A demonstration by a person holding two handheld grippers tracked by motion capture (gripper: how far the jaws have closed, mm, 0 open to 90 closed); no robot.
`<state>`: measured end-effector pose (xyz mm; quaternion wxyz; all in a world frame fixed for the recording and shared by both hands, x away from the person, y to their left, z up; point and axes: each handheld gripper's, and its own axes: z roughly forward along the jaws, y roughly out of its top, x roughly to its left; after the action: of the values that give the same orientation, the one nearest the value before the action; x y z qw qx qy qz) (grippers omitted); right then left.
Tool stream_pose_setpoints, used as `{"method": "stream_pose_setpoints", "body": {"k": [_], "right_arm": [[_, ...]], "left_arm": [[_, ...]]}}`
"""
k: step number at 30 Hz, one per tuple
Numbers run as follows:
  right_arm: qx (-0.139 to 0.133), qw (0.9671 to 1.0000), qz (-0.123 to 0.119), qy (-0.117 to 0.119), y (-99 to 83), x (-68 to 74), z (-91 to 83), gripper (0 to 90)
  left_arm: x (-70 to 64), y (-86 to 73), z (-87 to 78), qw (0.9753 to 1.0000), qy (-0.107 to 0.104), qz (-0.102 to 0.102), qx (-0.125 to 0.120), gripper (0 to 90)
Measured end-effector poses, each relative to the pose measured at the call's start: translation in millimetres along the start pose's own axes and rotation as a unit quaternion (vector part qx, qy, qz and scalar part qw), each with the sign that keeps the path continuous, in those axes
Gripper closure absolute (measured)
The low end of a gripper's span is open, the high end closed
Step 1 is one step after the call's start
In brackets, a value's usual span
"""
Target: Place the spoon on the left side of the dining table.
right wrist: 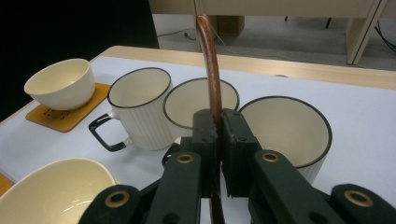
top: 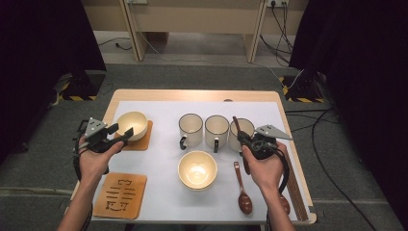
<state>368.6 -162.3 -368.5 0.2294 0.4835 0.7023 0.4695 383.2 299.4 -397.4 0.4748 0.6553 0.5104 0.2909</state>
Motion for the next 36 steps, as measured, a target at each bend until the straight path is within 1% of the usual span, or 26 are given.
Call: {"method": "stream_pose_setpoints", "body": {"k": [2, 5, 10, 12, 19, 21, 23, 24, 31, 36], "right_arm": [[-0.003, 1.0, 0.004, 0.003, 1.3, 1.1, 1.4, 85.1], [-0.009, 0.9999, 0.001, 0.003, 3.6, 0.9, 3.7, 85.1], [-0.015, 0.9999, 0.004, 0.005, 6.7, 2.3, 6.9, 85.1], [-0.02, 0.9998, 0.0, 0.004, 8.0, 2.2, 8.2, 85.1], [-0.033, 0.9994, -0.001, 0.008, 12.7, 4.6, 13.2, 85.1], [-0.039, 0.9992, 0.001, 0.005, 14.0, 5.4, 14.6, 85.1], [-0.044, 0.999, -0.003, 0.003, 15.2, 5.1, 15.9, 85.2], [-0.044, 0.999, 0.0, 0.004, 15.7, 5.6, 16.4, 85.1], [-0.046, 0.9989, 0.0, 0.007, 19.2, 6.2, 21.9, 85.1], [-0.056, 0.9984, -0.001, 0.008, 23.6, 7.2, 23.6, 85.2]], "left_arm": [[-0.1, 0.1, -0.1, 1.0, -0.001, 0.0, 0.001, 36.2], [-0.3, -0.1, 0.1, 1.0, -0.001, 0.0, 0.003, 36.4], [-0.4, -0.7, 0.5, 1.0, -0.001, 0.002, 0.004, 36.4], [-0.5, -0.7, 0.5, 1.0, -0.001, 0.002, 0.004, 36.4], [-1.2, -0.5, 0.4, 1.0, -0.001, 0.002, 0.002, 36.2], [-1.0, -0.5, 0.5, 1.0, 0.0, 0.002, 0.001, 36.1], [-0.9, -0.5, 0.3, 1.0, 0.0, 0.002, 0.0, 36.2], [-0.9, -0.4, 0.2, 1.0, 0.0, 0.002, 0.0, 36.1], [-1.8, -0.4, 0.4, 1.0, 0.0, 0.004, -0.001, 35.8], [-2.2, -0.4, 0.3, 1.0, 0.0, 0.005, -0.001, 35.8]]}}
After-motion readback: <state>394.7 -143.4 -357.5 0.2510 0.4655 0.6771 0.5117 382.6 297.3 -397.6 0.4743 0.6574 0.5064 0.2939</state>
